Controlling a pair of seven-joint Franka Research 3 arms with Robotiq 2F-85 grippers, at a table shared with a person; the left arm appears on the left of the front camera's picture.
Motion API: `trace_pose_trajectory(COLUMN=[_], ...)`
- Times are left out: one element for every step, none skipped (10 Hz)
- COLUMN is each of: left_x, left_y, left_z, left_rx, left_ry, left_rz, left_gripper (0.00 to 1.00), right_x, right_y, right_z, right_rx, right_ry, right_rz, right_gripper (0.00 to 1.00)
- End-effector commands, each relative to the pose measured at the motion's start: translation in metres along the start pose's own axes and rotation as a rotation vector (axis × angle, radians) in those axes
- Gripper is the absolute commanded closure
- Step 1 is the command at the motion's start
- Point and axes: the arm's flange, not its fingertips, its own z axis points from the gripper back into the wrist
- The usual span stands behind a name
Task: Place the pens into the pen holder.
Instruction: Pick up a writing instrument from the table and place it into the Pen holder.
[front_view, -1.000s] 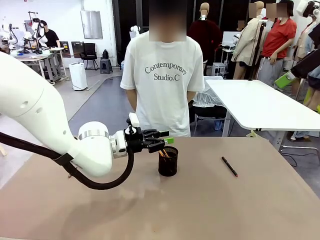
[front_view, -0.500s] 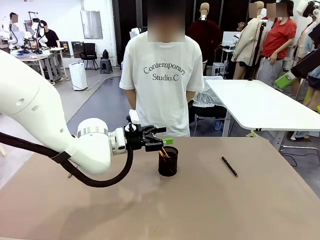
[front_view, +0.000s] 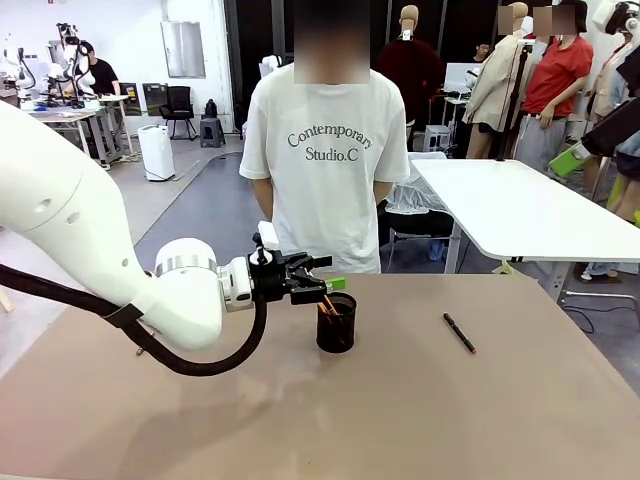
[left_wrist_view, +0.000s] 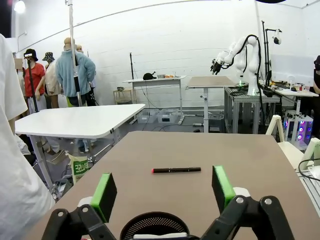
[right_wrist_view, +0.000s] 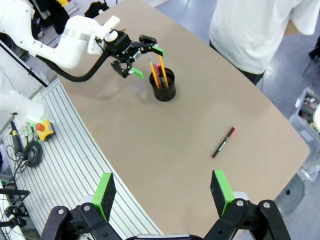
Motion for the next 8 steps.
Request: trace_pose_trajectory(left_x=[0.0, 0.018, 0.035, 0.051, 0.068, 0.085, 0.1, 0.117], left_y=[0.0, 0.003, 0.0, -0.002, 0.0, -0.006, -0.007, -0.006], left_z=[0.0, 0.015, 0.025, 0.03, 0.037, 0.04, 0.045, 0.051], left_rx=[0.0, -0.011, -0.036, -0.052, -0.071, -0.095, -0.114, -0.128], left_ry=[0.0, 0.028, 0.062, 0.087, 0.132, 0.207, 0.269, 0.292], left_rz=[0.0, -0.009, -0.004, 0.013, -0.004, -0.023, -0.04, -0.066], left_gripper=[0.0, 0.0, 0.0, 0.0, 0.0, 0.0, 0.0, 0.0], right_x=[0.002, 0.002, 0.002, 0.002, 0.002, 0.002, 0.002, 0.002], right_y=[0.001, 0.001, 0.001, 0.001, 0.001, 0.001, 0.001, 0.001], right_z=[0.001, 0.001, 0.001, 0.001, 0.001, 0.001, 0.001, 0.001], right_rx=[0.011, 0.011, 0.011, 0.011, 0.011, 0.011, 0.011, 0.011], right_ry=[-0.012, -0.012, -0.012, -0.012, -0.012, -0.012, -0.012, -0.012], right_rz=[-0.004, -0.004, -0.004, -0.004, -0.004, -0.004, -0.004, -0.004], right_gripper=[0.0, 0.0, 0.0, 0.0, 0.0, 0.0, 0.0, 0.0])
